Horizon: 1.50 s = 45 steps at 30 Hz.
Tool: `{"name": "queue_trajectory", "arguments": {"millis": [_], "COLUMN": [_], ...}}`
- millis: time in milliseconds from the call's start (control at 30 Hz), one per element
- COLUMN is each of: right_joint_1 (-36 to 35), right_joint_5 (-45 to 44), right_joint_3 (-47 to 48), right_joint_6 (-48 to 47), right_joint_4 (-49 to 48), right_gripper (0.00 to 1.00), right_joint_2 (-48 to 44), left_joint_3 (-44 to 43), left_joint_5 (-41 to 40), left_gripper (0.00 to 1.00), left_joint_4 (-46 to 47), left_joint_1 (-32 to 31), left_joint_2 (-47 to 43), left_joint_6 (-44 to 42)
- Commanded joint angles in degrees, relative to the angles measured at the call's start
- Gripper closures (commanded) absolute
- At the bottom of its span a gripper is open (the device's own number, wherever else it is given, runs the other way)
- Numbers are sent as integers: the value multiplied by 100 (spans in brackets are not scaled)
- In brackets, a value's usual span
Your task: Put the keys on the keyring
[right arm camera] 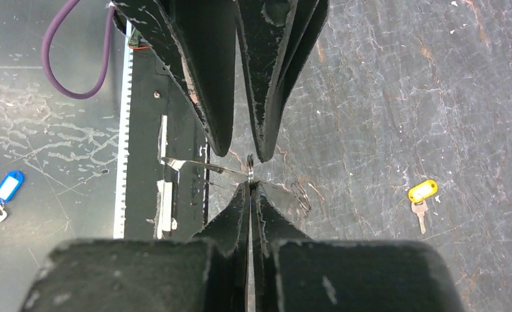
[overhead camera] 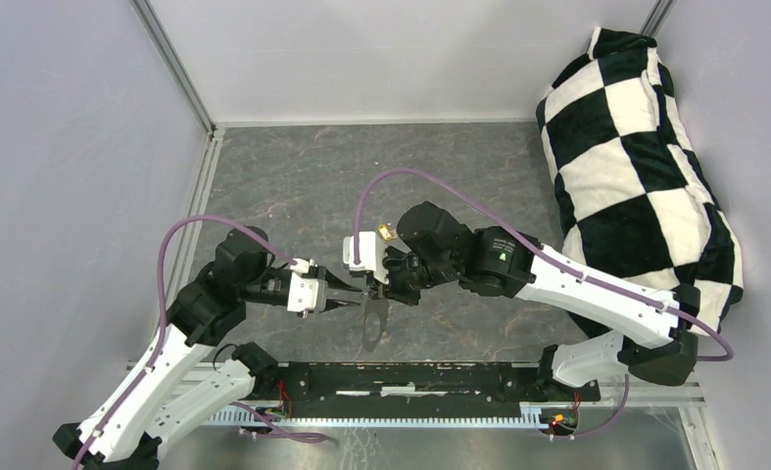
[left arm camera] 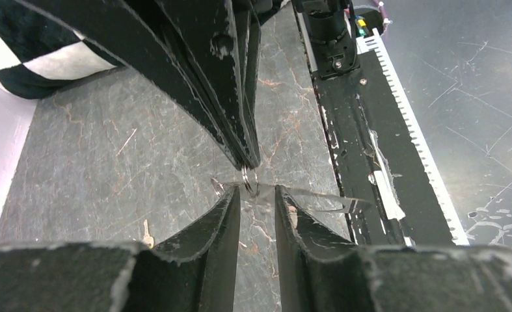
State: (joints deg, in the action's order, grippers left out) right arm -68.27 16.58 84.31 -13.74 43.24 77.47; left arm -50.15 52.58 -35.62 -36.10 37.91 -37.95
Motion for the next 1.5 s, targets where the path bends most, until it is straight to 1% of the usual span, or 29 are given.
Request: {"name": "queue_trajectory", "arguments": {"millis": [0,233,367,433,533,667,800,833,867,900,967,1000,1133,1233,1333,1467], "right_joint_1": [-55,-50,-47,-54,-54,-53,-57,-53,-55,-53,-58,-47,-37,-24,-28,-24], "right_joint_5": [144,135,142,168,194,240,346,372,347,284,124,51,-250,-287,-269,-562], "right_joint_3": [327,463,472,459,463,457,424,405,358,281,31,-133,-1264,-2115,-3112,-3824], "right_joint_6": [55,45,38,29,33,68,73,79,88,90,86,89,111,241,355,445], "right_joint_4": [-145,-103,-121,-112,-107,-198,-332,-385,-458,-564,-904,-1099,-2155,-3019,-3933,-4555], "right_gripper": [99,99,99,100,100,100,99,96,90,79,63,57,43,39,39,39], "right_joint_2": [69,179,165,171,181,168,110,72,7,-80,-396,-570,-1517,-2200,-2854,-3321], "left_joint_3": [5,70,38,24,27,49,-6,-44,-81,-118,-179,-201,-248,-263,-201,-269], "left_joint_5": [375,489,378,246,154,95,99,147,277,402,672,789,1112,1523,1843,2059], "left_gripper": [68,73,73,74,80,96,98,98,98,98,98,98,98,98,98,98], "left_joint_4": [427,364,9,-28,-33,-35,-197,-288,-434,-516,-636,-639,-499,-313,184,415], "left_joint_1": [-12,-11,-11,-16,-11,-13,-16,-12,-11,-11,-11,-11,-11,-11,-16,-11], "left_joint_2": [86,155,190,203,213,280,345,368,385,406,443,433,342,220,110,101], "left_joint_6": [200,312,27,-4,-62,-78,-136,-199,-285,-337,-443,-488,-592,-659,-307,-201]}}
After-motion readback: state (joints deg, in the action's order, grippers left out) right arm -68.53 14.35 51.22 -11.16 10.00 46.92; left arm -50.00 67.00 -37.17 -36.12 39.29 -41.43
